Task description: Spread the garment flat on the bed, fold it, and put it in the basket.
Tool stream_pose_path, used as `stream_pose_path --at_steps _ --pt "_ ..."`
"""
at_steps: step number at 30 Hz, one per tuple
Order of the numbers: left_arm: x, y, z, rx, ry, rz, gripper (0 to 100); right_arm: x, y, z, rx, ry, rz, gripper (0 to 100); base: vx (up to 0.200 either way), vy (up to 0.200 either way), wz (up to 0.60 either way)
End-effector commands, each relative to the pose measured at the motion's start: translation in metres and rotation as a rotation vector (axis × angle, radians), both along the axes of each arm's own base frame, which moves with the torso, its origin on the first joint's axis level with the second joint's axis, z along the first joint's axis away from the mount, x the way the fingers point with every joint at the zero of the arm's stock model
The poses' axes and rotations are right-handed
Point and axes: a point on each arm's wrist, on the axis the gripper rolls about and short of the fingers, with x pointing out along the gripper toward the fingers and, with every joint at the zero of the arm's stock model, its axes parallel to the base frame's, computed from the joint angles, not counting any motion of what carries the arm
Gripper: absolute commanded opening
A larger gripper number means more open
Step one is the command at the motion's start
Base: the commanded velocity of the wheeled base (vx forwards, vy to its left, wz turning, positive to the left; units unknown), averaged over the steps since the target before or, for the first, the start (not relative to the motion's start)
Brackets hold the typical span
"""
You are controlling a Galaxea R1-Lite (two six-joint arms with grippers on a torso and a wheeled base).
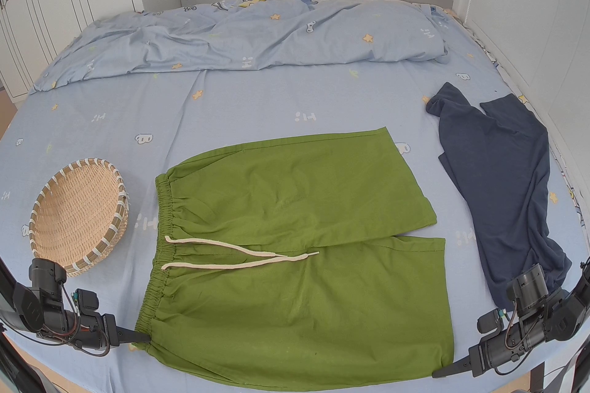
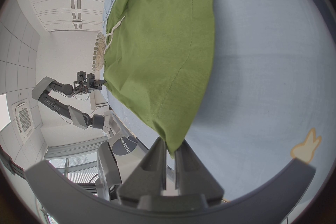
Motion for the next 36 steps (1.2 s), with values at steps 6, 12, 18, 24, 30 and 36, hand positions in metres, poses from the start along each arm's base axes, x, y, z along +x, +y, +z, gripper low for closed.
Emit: stream_pose_path --at_steps 6,12,18,24,30,36 --pt "-0.007 0.000 0.000 0.003 0.019 0.018 0 -0.017 -0.006 0.002 -0.001 0.022 -0.014 0 0.000 0.000 0.00" --pt "-0.018 -0.003 0.005 0.010 0.061 0.028 0 -0.026 -0.013 0.005 -0.002 0.030 -0.058 0 0.000 0.000 0.00" --pt "-0.023 -0.005 0.013 0.033 0.126 0.029 0 -0.033 -0.015 0.011 -0.006 0.034 -0.061 0 0.000 0.000 0.00" --pt "-0.013 -0.003 0.026 0.019 0.158 0.027 0 -0.021 -0.017 0.027 0.012 -0.075 -0.112 0 0.000 0.000 0.00" --pt "0.003 0.001 0.066 -0.011 0.195 0.036 0 0.007 -0.013 0.076 0.055 -0.131 -0.184 0 0.000 0.000 0.00" --pt "0.024 0.008 0.112 -0.050 0.235 0.051 0 0.039 -0.012 0.140 0.070 -0.194 -0.196 0 0.000 0.000 0.00"
